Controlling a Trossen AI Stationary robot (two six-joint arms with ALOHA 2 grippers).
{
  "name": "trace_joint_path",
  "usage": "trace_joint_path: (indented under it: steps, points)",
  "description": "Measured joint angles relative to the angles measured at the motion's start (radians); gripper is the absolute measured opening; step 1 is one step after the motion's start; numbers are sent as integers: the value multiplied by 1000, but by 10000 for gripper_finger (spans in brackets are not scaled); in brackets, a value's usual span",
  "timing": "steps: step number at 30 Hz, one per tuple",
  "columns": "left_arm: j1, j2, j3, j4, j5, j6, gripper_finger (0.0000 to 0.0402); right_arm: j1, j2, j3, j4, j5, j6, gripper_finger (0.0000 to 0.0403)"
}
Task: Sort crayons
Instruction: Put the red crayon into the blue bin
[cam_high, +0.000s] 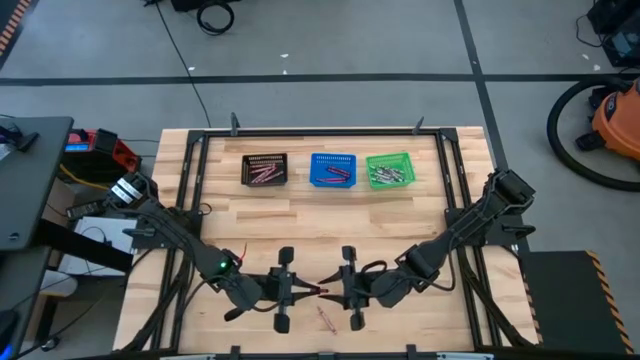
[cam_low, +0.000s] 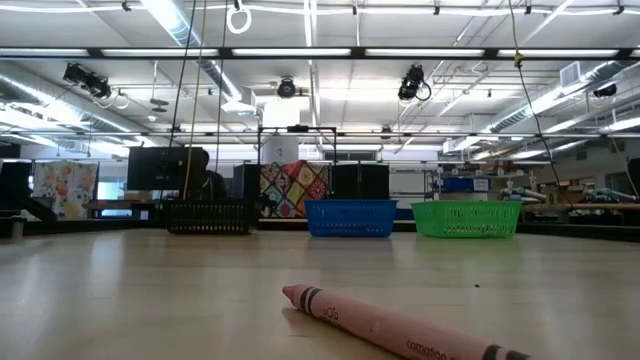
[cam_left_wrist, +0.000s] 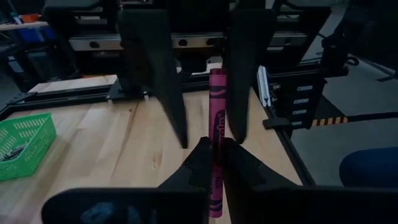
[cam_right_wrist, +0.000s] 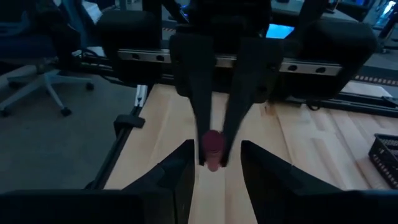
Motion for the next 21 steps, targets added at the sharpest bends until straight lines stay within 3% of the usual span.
trace_joint_path:
  steps: [6, 15, 21]
  points:
    - [7, 0, 0, 0, 0, 2, 23, 1, 0, 0, 1, -3, -1, 118]
    - [20, 0, 0, -4, 4, -9, 23, 1, 0, -1, -4, 5, -4, 34]
    - [20, 0, 0, -10, 3, -25, 23, 1, 0, -1, -4, 5, -1, 32]
